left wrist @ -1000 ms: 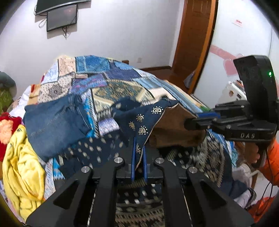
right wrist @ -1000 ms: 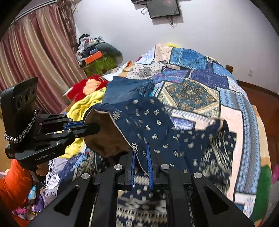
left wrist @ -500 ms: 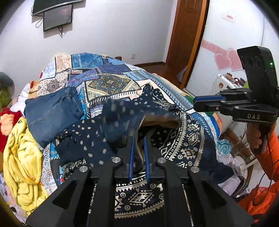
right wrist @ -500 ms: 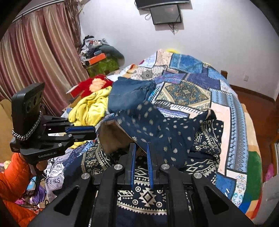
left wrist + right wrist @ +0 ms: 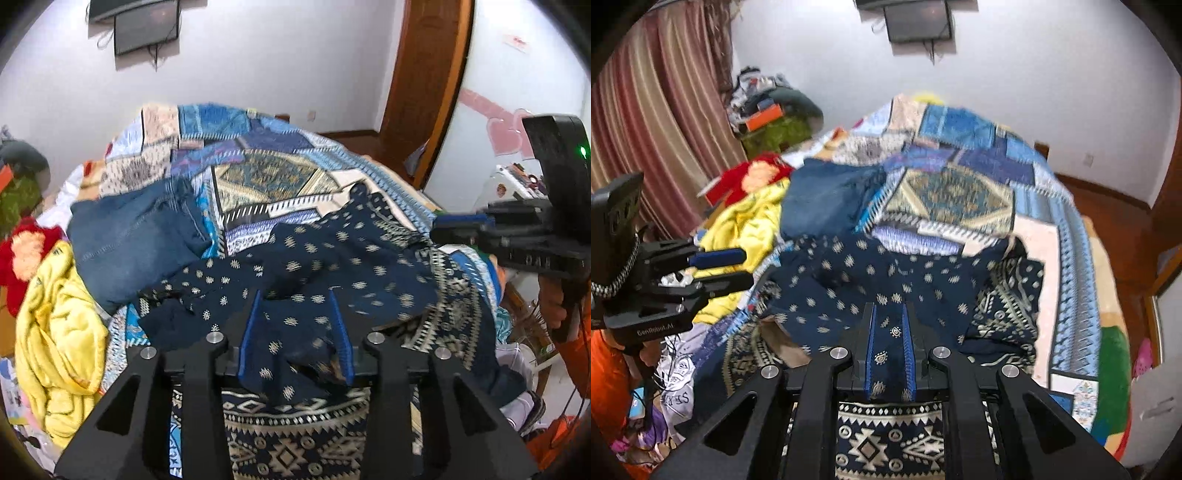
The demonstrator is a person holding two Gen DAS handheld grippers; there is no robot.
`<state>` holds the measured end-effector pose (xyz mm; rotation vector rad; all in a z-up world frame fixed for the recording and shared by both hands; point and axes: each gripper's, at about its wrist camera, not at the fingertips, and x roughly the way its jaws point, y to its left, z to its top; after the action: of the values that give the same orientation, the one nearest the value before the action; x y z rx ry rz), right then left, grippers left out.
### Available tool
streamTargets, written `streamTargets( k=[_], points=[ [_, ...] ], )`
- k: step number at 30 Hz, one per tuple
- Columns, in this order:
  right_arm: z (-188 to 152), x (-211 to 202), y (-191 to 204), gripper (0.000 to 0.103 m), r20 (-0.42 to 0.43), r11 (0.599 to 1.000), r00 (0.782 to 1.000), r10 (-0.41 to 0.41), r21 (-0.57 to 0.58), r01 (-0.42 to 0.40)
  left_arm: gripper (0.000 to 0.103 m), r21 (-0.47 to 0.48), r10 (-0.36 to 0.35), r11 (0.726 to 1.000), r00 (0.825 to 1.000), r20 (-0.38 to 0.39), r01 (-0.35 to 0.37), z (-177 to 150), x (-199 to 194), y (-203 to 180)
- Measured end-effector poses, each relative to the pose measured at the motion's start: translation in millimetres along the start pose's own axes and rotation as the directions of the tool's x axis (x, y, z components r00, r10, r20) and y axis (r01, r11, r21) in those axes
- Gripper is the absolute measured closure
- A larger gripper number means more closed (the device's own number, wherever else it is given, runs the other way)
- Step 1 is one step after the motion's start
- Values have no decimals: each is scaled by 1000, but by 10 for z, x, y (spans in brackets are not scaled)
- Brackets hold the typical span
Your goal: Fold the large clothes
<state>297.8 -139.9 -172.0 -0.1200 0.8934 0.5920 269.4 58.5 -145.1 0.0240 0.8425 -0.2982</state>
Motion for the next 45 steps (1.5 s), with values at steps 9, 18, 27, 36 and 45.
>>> streamTargets(
  k=[9,18,27,36,45],
  points=[
    [-411,785,-193,93,-216,999,976,-33,-3,33,58,-56,-69,997,980,-186,59,-343,781,31],
    [-663,615,-298,93,-189,1000,982,6,20,-2,46,-33,-5,999,982,-190,-1,-698,809,-91],
    [-729,511,-297,93,-177,999,983,-37,28,43,44,-5,53,999,984,-170,-54,-786,760,-190],
    [-961,259,-661,1,-148,943,936,-318,51,329,44,-29,54,998,987,-152,-59,-822,722,-192],
    [-964,59,-1223,1,-157,941,980,-123,295,166,43,-113,-2,994,993,-121,-12,-705,360,127]
  ],
)
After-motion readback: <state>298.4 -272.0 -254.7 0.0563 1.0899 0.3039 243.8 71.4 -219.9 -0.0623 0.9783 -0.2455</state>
